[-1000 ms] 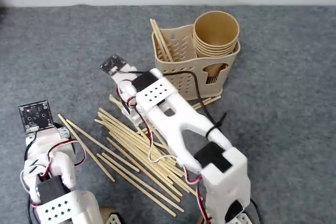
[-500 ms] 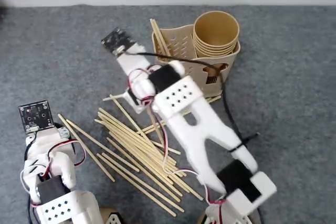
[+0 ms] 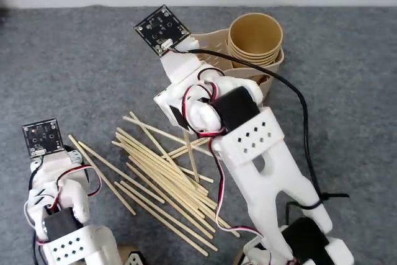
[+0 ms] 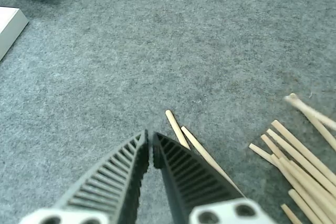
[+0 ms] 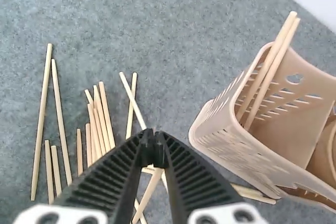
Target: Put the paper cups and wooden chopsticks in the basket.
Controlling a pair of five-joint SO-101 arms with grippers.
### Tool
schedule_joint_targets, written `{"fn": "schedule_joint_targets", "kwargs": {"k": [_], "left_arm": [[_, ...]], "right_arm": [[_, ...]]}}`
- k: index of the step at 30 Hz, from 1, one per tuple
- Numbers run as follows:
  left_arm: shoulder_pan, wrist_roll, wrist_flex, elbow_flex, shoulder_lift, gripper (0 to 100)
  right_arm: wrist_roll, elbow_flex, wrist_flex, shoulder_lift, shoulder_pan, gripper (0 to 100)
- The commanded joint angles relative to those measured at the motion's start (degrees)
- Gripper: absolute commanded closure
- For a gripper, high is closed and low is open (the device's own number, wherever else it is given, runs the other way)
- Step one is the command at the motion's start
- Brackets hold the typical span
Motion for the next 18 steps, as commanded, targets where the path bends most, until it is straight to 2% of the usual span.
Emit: {"fn": "schedule_joint_targets", "kwargs": {"k": [1,4,10,14,18], "left_arm": [[-0.2,0.5,-1.3,-1.6,-0.7,99],[-0.2,0.5,-1.3,-1.6,-0.7,99],[-0.2,0.5,-1.3,-1.6,-0.7,99],[-0.2,0.5,-1.3,-1.6,-0.7,99],[-0.2,0.5,-1.3,-1.6,-0.7,99]], "right_arm": [[-0.7,-0.2,0.1,-2.4,0.7,99.0],[-0.7,-0.3,0.0,-1.3,0.7,97.9],[-0.7,0.3,0.7,0.3,0.7,87.6],[-0.7,5.2,-0.1,3.6,0.5,87.4],[-0.7,10.2,-5.3,10.7,0.4,87.2]]}}
